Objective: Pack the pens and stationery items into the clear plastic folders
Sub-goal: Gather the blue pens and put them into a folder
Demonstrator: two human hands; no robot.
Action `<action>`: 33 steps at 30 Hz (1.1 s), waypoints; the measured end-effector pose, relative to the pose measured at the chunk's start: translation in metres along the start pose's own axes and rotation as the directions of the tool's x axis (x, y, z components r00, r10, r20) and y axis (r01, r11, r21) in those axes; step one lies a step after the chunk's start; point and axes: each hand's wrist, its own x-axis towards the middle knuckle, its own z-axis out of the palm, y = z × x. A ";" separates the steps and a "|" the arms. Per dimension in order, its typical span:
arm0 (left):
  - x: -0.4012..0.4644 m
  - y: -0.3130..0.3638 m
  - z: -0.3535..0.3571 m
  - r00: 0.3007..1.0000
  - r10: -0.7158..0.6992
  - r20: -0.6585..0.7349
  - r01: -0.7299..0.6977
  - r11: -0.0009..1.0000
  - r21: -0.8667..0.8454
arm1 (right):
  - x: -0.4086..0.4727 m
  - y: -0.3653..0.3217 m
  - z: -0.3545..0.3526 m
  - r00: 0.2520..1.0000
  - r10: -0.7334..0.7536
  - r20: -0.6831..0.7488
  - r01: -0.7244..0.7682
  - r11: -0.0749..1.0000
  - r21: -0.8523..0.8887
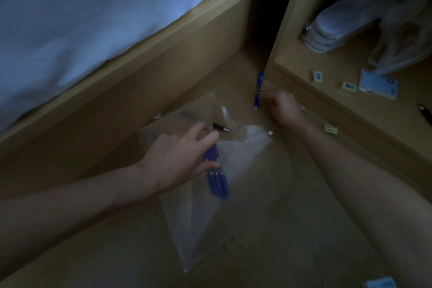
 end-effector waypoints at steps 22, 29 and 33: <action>-0.008 -0.004 0.007 0.984 0.034 -0.177 -0.023 0.998 0.063 | -0.002 -0.017 -0.007 0.885 -0.003 -0.466 0.157 0.943 0.293; -0.005 -0.005 0.007 0.980 0.076 -0.183 -0.073 0.997 0.024 | -0.050 -0.052 -0.045 0.877 0.250 -0.411 0.106 0.733 0.672; -0.003 -0.003 0.006 0.978 0.106 -0.178 -0.108 0.994 -0.005 | -0.075 -0.071 -0.030 0.983 0.184 0.008 -0.151 0.784 0.602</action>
